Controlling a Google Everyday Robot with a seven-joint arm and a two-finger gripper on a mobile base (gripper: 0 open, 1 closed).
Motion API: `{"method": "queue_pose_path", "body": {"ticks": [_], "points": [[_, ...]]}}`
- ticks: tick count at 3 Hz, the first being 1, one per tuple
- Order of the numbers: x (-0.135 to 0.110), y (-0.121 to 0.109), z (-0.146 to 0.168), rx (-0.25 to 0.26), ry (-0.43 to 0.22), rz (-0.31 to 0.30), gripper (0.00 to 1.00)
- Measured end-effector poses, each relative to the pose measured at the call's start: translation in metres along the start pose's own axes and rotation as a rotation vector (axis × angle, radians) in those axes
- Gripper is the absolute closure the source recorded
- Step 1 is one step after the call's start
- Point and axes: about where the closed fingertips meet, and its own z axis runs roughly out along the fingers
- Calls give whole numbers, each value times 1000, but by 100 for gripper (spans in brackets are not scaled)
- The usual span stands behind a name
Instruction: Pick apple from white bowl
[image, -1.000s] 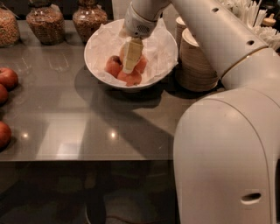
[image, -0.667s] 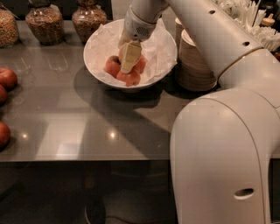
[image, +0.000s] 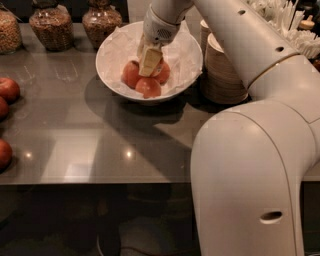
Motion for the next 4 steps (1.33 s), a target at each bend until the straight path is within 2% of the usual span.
{"method": "queue_pose_path", "body": {"ticks": [1,2,3,4], "points": [[10,6,-22,35,-9,-8,100],[18,17,-47,79,-16,-29,100],[18,43,-93,159,-63,-72,100],[20,64,-139,253,-215,-103,100]]}}
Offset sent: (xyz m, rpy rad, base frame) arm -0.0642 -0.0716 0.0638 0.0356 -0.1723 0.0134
